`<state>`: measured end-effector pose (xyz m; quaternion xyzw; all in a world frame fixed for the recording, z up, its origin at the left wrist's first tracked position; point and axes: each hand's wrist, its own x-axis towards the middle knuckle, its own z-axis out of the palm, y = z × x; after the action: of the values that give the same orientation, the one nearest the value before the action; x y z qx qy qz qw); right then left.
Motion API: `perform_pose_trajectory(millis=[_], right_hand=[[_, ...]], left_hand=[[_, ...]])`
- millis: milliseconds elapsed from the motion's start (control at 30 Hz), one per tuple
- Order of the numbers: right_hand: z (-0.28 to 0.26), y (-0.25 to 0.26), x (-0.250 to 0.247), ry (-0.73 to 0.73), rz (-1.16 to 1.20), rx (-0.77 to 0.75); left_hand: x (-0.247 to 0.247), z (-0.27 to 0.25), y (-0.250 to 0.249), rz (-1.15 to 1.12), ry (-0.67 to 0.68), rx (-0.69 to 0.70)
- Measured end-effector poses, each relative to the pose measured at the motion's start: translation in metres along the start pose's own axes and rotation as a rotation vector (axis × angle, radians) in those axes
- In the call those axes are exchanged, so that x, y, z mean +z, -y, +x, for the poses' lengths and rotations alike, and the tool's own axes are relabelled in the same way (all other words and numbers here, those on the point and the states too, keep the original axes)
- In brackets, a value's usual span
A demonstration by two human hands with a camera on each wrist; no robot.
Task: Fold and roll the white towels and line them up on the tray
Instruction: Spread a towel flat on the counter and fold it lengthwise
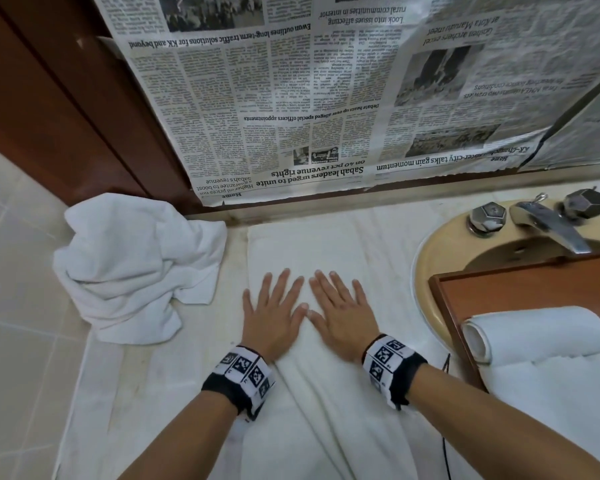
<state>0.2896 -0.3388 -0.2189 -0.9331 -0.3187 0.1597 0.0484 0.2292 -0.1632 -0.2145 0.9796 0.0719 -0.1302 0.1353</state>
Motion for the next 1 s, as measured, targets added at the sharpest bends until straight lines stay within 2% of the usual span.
perform_pose_trajectory(millis=[100,233,300,367,433,567,733,1000], right_hand=[[-0.010,-0.023,-0.004,-0.004,-0.001,0.059],[-0.036,-0.040,-0.015,0.027,0.086,0.251],[-0.054,-0.026,-0.012,-0.018,0.086,0.210],[-0.072,-0.006,-0.003,0.005,0.087,0.113],[-0.083,0.007,0.011,0.034,0.077,0.062],[-0.084,-0.004,0.023,0.005,0.045,0.073],[-0.075,-0.025,0.011,0.020,0.043,0.122],[-0.043,-0.046,-0.006,0.045,0.047,0.051]], left_hand=[[-0.001,-0.005,0.023,0.009,-0.030,-0.092],[-0.009,-0.017,0.035,-0.096,-0.012,-0.224],[-0.008,-0.031,0.027,-0.118,-0.028,-0.153],[0.000,-0.048,0.015,-0.067,-0.014,-0.040],[0.009,-0.058,0.010,-0.024,-0.003,-0.016],[0.009,-0.052,0.021,-0.043,0.001,-0.122],[0.005,-0.045,0.030,-0.087,0.016,-0.204],[0.004,-0.028,0.018,-0.128,0.009,-0.292]])
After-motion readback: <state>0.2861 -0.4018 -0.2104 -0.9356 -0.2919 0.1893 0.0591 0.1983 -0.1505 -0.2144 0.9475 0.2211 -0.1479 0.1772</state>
